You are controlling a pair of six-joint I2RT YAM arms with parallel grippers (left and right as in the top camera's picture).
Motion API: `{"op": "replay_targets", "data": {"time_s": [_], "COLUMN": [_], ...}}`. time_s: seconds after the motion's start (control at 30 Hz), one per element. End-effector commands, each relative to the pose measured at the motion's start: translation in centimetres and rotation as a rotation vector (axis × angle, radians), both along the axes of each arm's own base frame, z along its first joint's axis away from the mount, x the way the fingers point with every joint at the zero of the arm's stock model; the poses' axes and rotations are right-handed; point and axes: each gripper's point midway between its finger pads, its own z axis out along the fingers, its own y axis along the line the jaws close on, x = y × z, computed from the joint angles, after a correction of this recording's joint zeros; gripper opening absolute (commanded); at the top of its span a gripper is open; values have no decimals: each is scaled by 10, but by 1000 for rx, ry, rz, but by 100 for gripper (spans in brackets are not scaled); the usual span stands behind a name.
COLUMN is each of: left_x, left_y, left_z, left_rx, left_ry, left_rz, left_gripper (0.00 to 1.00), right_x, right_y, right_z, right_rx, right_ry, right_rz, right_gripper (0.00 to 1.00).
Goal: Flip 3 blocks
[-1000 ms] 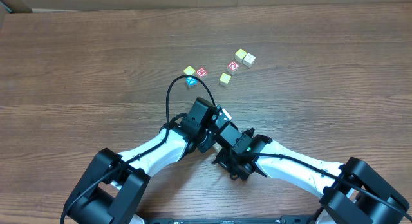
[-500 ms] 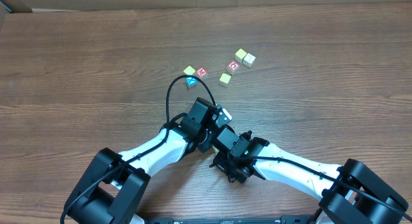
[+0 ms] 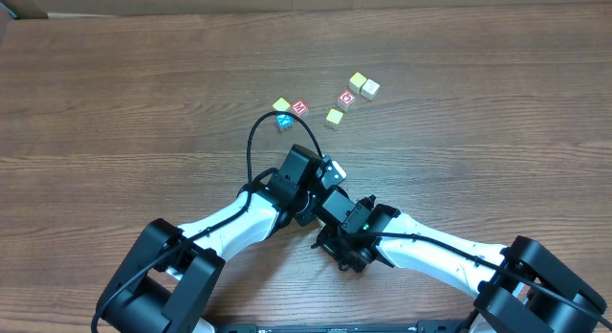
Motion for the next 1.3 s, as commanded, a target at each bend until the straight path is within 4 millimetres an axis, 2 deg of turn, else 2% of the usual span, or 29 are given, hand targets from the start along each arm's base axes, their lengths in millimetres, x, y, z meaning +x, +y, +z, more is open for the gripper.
{"op": "replay_targets", "data": {"time_s": [0.0,1.27], "left_x": [-14,-6], "left_y": [-3,-8], "left_z": [-12,-9], "left_rx": [-6,-14], "left_ry": [51,1], "left_rz": [-44,-73], "left_gripper": [4,4], "right_x": [2,-5], "right_y": [1,5], "right_z": [-2,-2], "right_rx": [-1,-6], "right_ry": [-6,10], "right_rz": [-21,-63], "right_gripper": [4,4]}}
